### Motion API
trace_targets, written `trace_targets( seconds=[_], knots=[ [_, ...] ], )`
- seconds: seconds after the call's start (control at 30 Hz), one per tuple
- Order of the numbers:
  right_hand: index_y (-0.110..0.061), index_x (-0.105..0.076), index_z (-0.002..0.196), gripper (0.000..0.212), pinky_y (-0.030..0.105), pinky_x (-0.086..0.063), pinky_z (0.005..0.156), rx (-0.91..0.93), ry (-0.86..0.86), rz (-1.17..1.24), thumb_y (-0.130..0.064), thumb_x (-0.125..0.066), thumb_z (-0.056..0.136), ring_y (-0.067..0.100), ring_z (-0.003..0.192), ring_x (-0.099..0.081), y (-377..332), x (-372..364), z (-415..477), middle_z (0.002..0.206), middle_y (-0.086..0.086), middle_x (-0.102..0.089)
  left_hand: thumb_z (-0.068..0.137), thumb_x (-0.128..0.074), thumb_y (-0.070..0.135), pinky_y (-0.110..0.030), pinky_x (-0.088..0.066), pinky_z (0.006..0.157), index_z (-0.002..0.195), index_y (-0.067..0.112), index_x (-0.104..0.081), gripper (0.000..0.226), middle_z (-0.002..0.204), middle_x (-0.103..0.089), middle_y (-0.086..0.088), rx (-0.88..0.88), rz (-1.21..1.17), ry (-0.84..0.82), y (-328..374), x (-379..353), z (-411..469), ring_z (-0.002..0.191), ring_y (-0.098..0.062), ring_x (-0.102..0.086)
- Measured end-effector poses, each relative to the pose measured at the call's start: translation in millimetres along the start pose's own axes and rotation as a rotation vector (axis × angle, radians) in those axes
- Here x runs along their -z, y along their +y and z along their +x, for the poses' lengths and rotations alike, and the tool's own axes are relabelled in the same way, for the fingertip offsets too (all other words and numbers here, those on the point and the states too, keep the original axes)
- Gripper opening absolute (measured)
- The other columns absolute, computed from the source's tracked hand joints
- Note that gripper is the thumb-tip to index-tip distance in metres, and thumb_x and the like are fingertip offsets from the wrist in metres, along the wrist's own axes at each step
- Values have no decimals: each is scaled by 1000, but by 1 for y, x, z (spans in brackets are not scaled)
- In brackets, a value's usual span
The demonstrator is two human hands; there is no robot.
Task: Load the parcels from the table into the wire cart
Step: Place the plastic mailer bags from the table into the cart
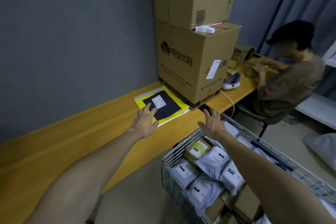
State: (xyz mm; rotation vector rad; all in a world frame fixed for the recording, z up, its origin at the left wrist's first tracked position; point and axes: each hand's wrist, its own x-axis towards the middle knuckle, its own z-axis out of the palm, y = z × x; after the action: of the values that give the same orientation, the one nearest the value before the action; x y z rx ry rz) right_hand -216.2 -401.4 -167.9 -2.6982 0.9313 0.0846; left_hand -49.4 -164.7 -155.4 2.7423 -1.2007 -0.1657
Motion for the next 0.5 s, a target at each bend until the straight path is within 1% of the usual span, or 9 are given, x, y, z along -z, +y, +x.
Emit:
trace_targets(
  seconds=[0.17, 0.27, 0.37, 0.5],
  knots=[
    [-19, -15, 156, 68, 53, -33, 108, 51, 28, -9, -47, -43, 101, 33, 145, -19, -75, -8, 14, 160, 12, -15, 101, -45, 39, -49, -14, 121, 154, 20, -25, 59, 163, -6, -16, 63, -3, 0, -69, 21, -9, 148, -33, -18],
    [-18, -14, 156, 68, 52, -35, 108, 87, 45, -18, -47, -42, 101, 34, 143, -21, -111, -12, 24, 159, 13, -17, 101, -46, 38, -49, -13, 121, 153, 19, -26, 58, 163, -5, -15, 79, -13, 13, -98, 31, -10, 147, -33, -18],
    [-18, -11, 157, 68, 50, -34, 108, 111, 25, -71, -47, -40, 102, 33, 144, -20, -132, -14, 32, 159, 12, -15, 102, -45, 38, -48, -12, 122, 153, 19, -25, 58, 163, -5, -15, 81, -41, -6, -116, 32, -10, 147, -34, -19],
    [-18, -13, 156, 69, 53, -34, 108, 120, 34, -114, -48, -41, 101, 33, 144, -20, -146, -13, 49, 159, 12, -17, 102, -45, 38, -49, -12, 122, 154, 19, -23, 59, 163, -5, -15, 83, -58, -2, -133, 30, 0, 148, -33, -19]
  ],
)
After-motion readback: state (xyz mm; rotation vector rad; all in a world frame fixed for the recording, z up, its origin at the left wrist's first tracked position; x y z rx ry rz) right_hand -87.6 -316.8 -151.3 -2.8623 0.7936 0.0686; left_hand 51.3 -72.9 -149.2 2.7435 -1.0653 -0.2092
